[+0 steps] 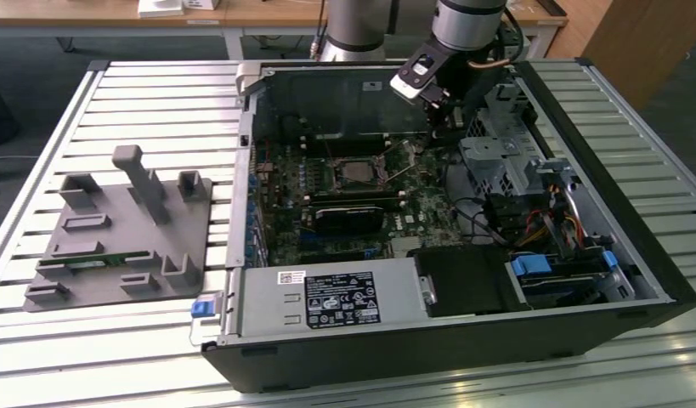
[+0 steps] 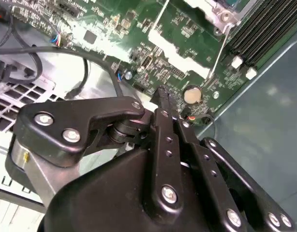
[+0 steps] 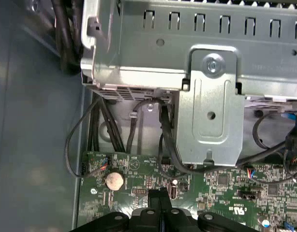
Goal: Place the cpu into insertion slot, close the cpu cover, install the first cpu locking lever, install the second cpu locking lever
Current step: 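Close the cpu cover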
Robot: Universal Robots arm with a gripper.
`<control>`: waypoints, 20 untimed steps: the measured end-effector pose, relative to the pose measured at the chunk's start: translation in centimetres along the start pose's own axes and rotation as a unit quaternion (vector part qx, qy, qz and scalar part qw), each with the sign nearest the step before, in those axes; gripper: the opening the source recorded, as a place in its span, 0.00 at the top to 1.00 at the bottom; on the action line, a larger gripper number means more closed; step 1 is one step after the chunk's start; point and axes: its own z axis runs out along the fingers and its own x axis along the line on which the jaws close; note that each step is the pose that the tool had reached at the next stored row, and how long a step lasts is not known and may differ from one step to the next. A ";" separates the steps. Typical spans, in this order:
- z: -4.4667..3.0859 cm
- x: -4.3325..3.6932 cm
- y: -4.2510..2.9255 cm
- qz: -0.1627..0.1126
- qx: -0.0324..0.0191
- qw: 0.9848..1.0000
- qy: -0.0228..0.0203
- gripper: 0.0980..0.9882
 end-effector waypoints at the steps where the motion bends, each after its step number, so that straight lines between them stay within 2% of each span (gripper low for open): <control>1: 0.00 0.01 -0.07 0.000 0.000 1.000 0.000 0.99; 20: -0.02 0.02 -0.48 0.000 0.000 1.000 0.000 0.99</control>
